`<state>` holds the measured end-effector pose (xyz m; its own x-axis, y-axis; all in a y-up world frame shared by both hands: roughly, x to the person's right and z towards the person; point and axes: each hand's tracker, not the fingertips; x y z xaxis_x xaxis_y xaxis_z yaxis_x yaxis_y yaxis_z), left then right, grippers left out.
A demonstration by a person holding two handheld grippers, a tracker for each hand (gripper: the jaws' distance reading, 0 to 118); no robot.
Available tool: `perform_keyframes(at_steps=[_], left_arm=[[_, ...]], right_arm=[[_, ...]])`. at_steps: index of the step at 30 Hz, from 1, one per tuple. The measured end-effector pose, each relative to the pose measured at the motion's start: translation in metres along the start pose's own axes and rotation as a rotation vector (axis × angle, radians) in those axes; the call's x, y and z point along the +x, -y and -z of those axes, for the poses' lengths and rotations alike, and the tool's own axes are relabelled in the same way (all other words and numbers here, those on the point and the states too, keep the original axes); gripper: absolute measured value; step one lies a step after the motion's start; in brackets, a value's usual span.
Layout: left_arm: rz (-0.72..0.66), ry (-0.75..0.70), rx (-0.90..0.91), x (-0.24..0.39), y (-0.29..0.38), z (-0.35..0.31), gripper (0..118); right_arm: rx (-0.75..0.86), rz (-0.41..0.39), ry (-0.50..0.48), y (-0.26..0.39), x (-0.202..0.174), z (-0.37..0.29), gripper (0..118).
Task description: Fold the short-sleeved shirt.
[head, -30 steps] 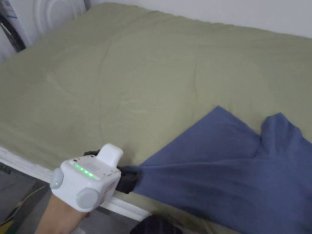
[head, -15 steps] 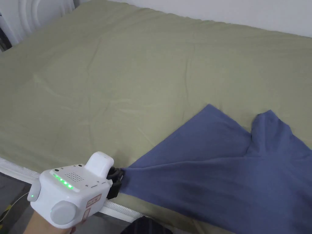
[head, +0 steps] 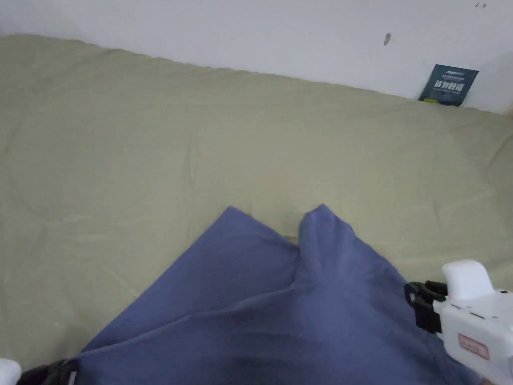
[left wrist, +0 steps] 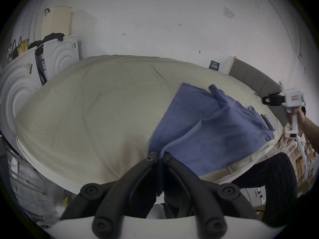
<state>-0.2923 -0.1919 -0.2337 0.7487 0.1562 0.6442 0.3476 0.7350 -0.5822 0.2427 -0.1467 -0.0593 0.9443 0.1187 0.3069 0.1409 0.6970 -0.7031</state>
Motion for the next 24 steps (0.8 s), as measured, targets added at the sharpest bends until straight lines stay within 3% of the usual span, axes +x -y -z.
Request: perform_keyframes(at_steps=[1,2,4,7,12,15,16,17,18,21,24], left_arm=[[-0.013,-0.006,0.001,0.001,0.0,0.0,3],[-0.023,-0.004,0.002,0.002,0.0,0.0,3],[-0.031,-0.006,0.004,0.005,-0.002,-0.001,3],[-0.035,-0.018,-0.002,0.007,-0.006,0.0,3],[-0.025,-0.033,-0.013,0.009,-0.013,0.004,3],[-0.022,-0.039,-0.023,0.009,-0.019,0.008,3],[-0.021,-0.041,-0.028,0.009,-0.021,0.009,3],[-0.019,-0.041,-0.031,0.009,-0.023,0.011,3],[-0.019,-0.04,-0.032,0.009,-0.024,0.012,3],[-0.029,-0.035,-0.03,0.012,-0.032,0.018,3],[-0.047,-0.034,0.007,0.013,-0.044,0.021,0]], right_arm=[[0.001,-0.003,-0.003,-0.005,0.01,0.021,8],[0.005,0.001,-0.018,-0.01,0.019,0.042,30],[-0.042,0.04,-0.049,-0.02,0.036,0.08,117],[-0.102,0.036,0.036,-0.029,0.047,0.13,118],[-0.227,0.03,0.063,-0.027,0.058,0.178,118],[-0.27,0.085,-0.017,-0.027,0.054,0.178,87],[-0.244,0.101,0.001,-0.028,0.048,0.17,56],[-0.201,0.094,0.002,-0.028,0.047,0.161,18],[-0.184,0.095,-0.024,-0.029,0.044,0.156,3],[-0.207,0.088,-0.058,-0.033,0.031,0.135,3],[-0.125,0.12,-0.057,-0.045,0.03,0.103,3]])
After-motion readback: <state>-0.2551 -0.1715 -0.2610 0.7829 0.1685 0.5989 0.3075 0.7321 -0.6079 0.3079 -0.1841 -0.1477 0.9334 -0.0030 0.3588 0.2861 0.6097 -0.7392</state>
